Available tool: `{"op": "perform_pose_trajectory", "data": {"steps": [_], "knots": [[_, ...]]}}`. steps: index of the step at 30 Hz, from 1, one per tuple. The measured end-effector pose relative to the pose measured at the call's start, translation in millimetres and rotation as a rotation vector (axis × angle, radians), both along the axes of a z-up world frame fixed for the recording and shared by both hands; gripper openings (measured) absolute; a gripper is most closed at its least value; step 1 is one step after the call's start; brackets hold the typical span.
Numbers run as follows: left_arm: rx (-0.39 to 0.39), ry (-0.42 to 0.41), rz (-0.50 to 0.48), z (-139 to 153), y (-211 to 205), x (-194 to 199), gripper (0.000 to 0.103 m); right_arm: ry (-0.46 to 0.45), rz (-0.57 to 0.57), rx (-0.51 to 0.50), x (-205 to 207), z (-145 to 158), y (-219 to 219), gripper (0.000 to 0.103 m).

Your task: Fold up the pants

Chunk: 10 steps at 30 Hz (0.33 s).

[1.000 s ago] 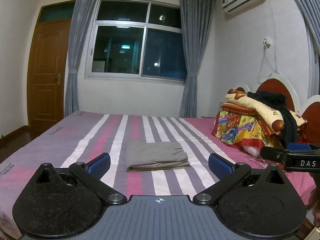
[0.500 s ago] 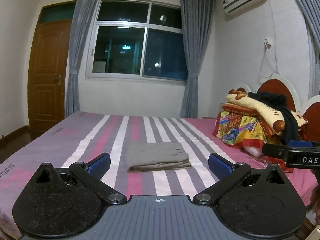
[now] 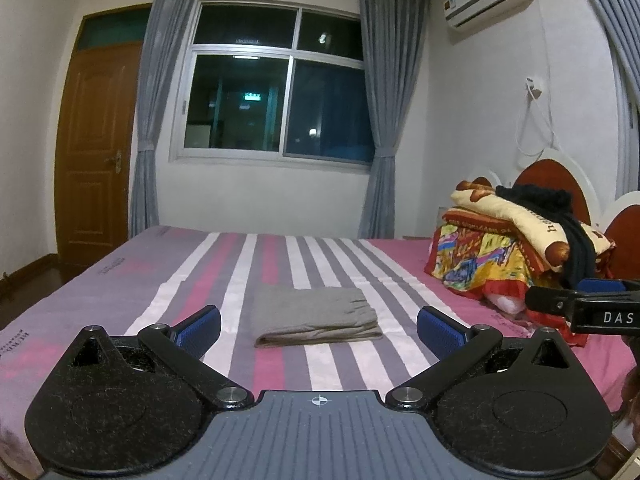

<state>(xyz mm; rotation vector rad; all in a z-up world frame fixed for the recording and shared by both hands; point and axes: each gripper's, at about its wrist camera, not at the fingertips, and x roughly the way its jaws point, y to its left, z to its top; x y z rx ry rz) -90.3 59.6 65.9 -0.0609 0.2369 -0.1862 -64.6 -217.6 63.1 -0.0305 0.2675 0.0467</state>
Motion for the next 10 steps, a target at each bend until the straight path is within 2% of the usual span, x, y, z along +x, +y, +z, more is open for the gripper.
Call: {"op": "perform_pose_trajectory", "data": {"steps": [5,10], "knots": [[0.057,-0.020,0.021,-1.5,-5.6,1.2,0.103,0.014,-0.001,-0.003,1.4,-3.0,3.1,0.103],[0.042,-0.011,0.027,0.0,-4.5,3.0,0.103,0.031,-0.007,0.004,8.0,-4.5,2.7,0.103]]}}
